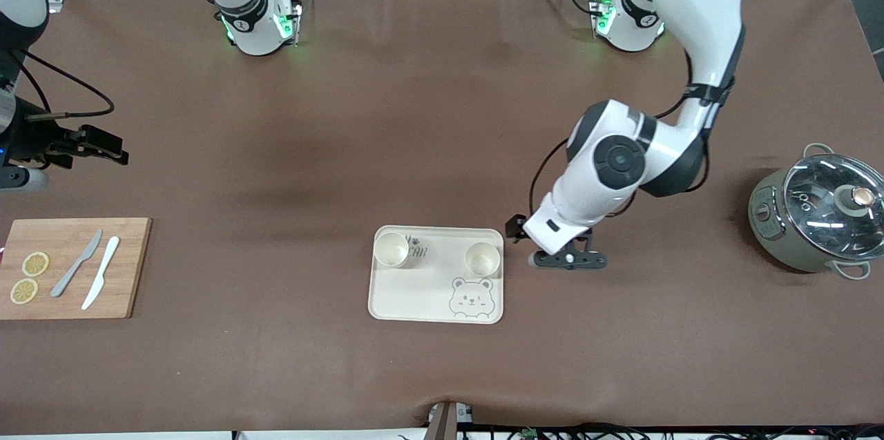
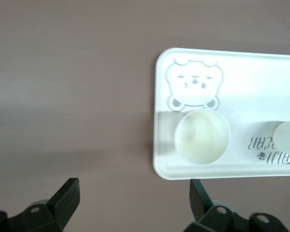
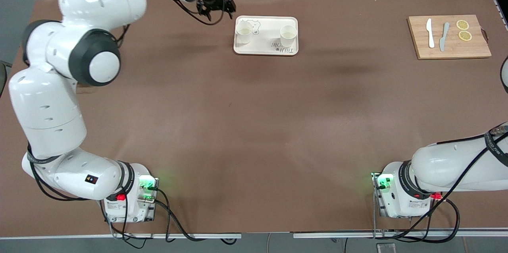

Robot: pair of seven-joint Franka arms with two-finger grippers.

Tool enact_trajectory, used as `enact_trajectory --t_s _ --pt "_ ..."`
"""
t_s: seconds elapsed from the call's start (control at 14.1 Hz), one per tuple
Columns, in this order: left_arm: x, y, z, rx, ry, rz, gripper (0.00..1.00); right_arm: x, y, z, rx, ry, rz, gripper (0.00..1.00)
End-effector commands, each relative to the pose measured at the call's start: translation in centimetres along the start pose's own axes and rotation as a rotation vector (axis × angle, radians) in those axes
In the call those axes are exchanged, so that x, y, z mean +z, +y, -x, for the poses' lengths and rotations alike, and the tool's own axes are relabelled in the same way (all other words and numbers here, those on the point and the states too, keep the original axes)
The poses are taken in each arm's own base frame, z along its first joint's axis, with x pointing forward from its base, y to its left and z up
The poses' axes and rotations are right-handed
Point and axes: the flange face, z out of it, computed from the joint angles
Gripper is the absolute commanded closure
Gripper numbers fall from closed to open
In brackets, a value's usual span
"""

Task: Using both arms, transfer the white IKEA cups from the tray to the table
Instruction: 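Reach the right gripper and the left gripper down to the two white cups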

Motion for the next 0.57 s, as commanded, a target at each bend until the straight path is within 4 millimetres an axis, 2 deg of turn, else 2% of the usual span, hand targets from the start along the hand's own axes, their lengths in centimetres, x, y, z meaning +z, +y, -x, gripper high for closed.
enact_trajectory --t_s 0.0,0.07,0.21,0.36,0.5 --pt "4.0 1.6 0.1 -0.023 0.03 0.009 0.0 2.1 -0.6 -2.0 0.017 -0.006 -0.067 0.0" --pt "5.3 2.4 0.6 -0.041 0.035 0.016 0.0 2.7 -0.5 -2.4 0.042 -0.007 -0.072 0.0" --pt "6.3 3.7 1.5 -0.048 0.03 0.015 0.0 4.3 -1.2 -3.3 0.068 -0.023 -0.076 0.0" --pt "6.9 3.8 2.3 -0.06 0.01 0.003 0.03 5.1 -3.1 -3.8 0.105 -0.025 -0.073 0.0" --pt "7.2 3.8 2.7 -0.061 0.005 -0.007 0.04 6.5 -5.8 -4.7 0.135 -0.029 -0.068 0.0"
